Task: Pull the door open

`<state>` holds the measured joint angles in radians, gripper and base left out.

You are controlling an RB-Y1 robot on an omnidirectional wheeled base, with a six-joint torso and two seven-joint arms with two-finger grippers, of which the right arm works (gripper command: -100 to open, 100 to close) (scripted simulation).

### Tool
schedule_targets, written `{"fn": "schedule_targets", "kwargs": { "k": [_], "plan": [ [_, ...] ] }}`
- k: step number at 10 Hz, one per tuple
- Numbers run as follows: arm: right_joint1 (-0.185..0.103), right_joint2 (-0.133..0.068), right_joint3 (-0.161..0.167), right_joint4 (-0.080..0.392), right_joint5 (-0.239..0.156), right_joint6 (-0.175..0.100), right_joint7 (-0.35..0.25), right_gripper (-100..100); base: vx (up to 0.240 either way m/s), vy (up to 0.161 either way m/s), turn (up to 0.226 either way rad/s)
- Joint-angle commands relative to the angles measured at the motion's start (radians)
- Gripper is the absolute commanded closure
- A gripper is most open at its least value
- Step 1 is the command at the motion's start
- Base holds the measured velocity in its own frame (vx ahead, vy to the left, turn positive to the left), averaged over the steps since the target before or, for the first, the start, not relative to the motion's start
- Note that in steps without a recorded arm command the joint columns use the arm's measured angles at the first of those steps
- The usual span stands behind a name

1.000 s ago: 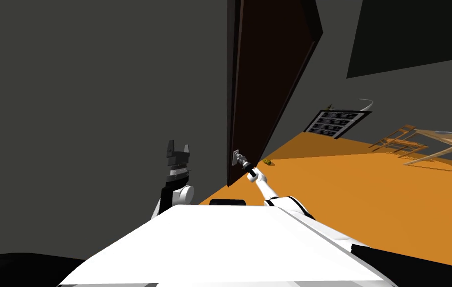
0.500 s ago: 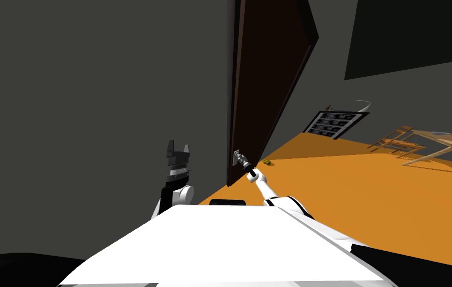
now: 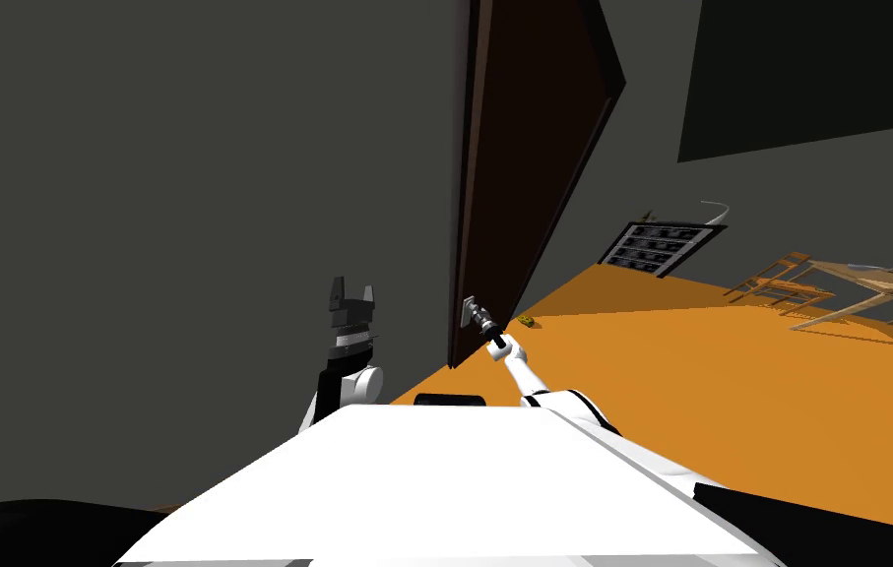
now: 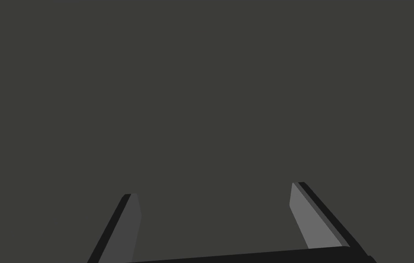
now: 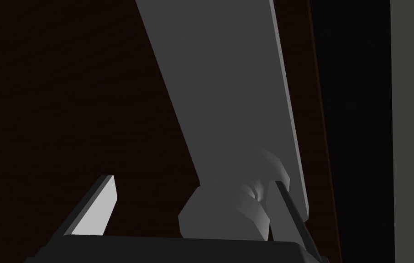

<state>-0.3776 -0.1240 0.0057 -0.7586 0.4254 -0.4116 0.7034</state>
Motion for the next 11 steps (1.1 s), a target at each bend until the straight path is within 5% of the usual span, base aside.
{"fn": "schedule_targets", "kwargs": {
  "k": [1,2,10,11],
  "plan": [
    [-0.005,-0.015,-0.025,-0.016,-0.050,0.050,-0.013,100,-0.010,0.005,-0.012],
    [-0.005,-0.015,-0.025,-0.016,-0.073,0.067,-0.013,100,-0.008,-0.002,0.005],
    [-0.005,-0.015,-0.025,-0.016,-0.073,0.067,-0.013,100,-0.003,-0.004,-0.001],
    [0.011,0.014,0.002,-0.026,-0.085,0.068,-0.039,100,-0.062,-0.055,0.193]
  ]
}}
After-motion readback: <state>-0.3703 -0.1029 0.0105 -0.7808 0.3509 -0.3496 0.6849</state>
